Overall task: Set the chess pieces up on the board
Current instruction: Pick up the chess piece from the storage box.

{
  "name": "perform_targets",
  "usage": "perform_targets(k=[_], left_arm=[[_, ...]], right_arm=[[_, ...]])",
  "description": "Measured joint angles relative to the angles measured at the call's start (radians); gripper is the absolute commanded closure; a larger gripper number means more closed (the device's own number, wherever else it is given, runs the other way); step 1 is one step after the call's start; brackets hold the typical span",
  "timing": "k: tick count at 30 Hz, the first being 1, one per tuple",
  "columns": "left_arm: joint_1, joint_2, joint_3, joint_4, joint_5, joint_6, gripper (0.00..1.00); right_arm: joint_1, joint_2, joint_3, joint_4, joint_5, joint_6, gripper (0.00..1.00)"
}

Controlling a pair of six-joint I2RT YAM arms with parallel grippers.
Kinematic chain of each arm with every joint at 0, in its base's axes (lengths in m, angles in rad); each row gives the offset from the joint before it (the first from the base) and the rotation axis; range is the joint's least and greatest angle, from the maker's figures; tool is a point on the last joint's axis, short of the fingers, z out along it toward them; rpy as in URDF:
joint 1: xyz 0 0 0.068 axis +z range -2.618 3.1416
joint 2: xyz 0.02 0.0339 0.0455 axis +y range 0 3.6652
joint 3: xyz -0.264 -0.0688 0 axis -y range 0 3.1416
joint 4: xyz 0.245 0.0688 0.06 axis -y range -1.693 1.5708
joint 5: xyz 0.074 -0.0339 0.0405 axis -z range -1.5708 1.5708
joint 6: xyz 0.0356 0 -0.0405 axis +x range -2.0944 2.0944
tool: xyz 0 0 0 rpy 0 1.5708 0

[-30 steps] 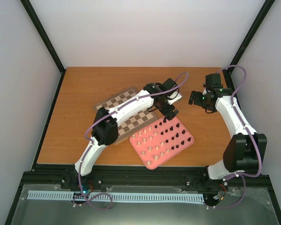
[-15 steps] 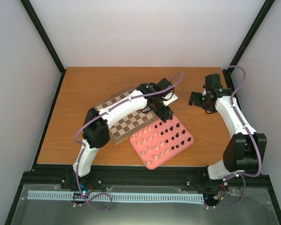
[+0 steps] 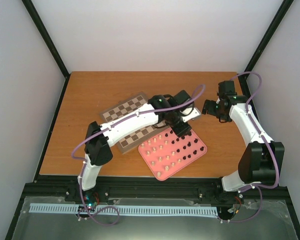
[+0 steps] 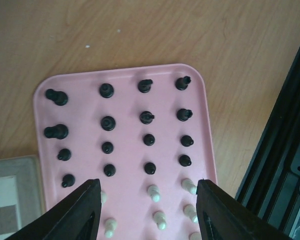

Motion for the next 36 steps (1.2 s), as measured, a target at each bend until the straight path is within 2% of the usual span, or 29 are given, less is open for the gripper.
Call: perform_targets(k=[7, 14, 20, 31, 36], left_arm=[[-0.022, 0.055, 0.008, -0.003, -0.042, -0.002, 0.41], [0.055, -0.002, -0.066, 0.011, -0.077, -0.019, 0.37], [0.161, -0.069, -0.166, 0.023, -0.120, -0.024, 0.37], [0.393, -0.147, -0.254, 0.038, -0.138, -0.070, 0.35], [0.461, -0.182, -0.278, 0.047, -0.158, -0.089, 0.35]], right_arm=[[0.000, -0.037, -0.034, -0.010, 0.013, 0.004, 0.24], [0.000, -0.159, -0.137, -0.060, 0.013, 0.005, 0.43], [0.015, -0.195, -0.180, -0.134, -0.013, 0.010, 0.44], [0.208, -0.277, -0.208, -0.299, -0.036, 0.057, 0.49], [0.227, -0.272, -0.287, -0.300, -0.071, 0.074, 0.53]])
